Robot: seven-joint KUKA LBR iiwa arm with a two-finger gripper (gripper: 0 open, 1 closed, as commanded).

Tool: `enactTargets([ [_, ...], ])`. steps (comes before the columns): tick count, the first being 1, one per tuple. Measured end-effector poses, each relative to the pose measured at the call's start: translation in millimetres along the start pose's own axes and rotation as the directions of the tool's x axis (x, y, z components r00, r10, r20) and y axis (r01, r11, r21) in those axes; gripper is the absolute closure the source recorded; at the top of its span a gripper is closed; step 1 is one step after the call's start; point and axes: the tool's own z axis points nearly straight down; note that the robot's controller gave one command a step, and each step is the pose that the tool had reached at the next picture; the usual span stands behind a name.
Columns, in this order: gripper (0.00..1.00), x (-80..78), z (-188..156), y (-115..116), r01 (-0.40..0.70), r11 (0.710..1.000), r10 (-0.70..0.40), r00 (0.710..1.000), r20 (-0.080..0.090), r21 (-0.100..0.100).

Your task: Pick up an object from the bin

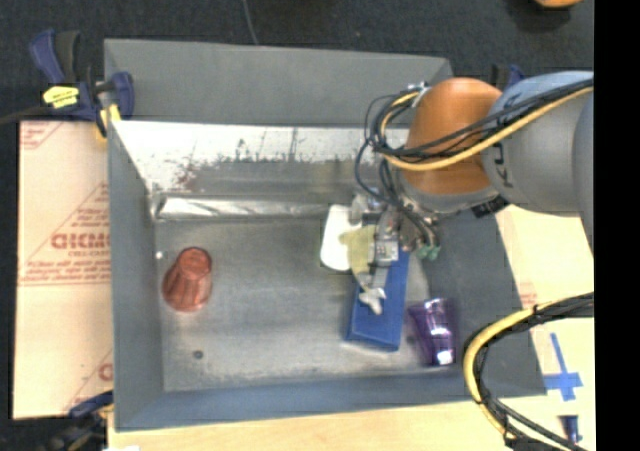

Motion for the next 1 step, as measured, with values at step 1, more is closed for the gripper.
enactTargets([
  [1,0.00,14.0,18.2,11.5,-0.097,0.995,0.097,0.995,0.000,0.000],
])
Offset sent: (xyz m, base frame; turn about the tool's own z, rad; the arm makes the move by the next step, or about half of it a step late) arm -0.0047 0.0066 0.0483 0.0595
